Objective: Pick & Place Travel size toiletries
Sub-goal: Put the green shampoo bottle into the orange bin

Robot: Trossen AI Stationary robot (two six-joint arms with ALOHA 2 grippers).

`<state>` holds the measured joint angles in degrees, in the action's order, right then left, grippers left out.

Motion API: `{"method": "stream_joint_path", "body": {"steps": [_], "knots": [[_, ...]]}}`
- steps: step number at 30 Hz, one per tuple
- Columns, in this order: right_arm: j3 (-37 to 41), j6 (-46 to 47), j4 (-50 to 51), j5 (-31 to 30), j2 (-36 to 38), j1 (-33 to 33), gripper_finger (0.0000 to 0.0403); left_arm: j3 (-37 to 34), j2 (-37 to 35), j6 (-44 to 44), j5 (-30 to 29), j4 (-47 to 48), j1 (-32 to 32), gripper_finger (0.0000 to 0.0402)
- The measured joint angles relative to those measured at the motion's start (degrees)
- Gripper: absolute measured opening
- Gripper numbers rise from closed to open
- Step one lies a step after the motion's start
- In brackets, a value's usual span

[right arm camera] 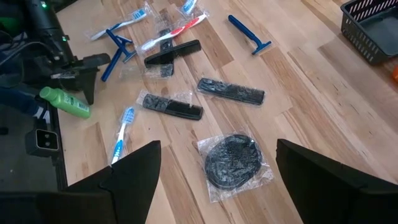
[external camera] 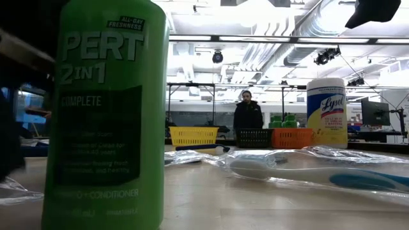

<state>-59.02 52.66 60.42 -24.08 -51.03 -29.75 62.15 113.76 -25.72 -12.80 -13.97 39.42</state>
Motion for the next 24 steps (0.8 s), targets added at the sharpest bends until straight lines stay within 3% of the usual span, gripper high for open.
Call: {"method": "stream_joint_path", "body": {"steps": [16, 24], "knots": [[0.0, 0.0, 0.0, 0.0, 0.0, 0.0, 0.0305, 0.1, 3.1, -0.4, -1.0, -6.1, 0.0, 0.0257], [0.0, 0.0, 0.0, 0.0, 0.0, 0.0, 0.0305, 0.1, 3.1, -0.4, -2.0, -6.3, 0.0, 0.0206]]}}
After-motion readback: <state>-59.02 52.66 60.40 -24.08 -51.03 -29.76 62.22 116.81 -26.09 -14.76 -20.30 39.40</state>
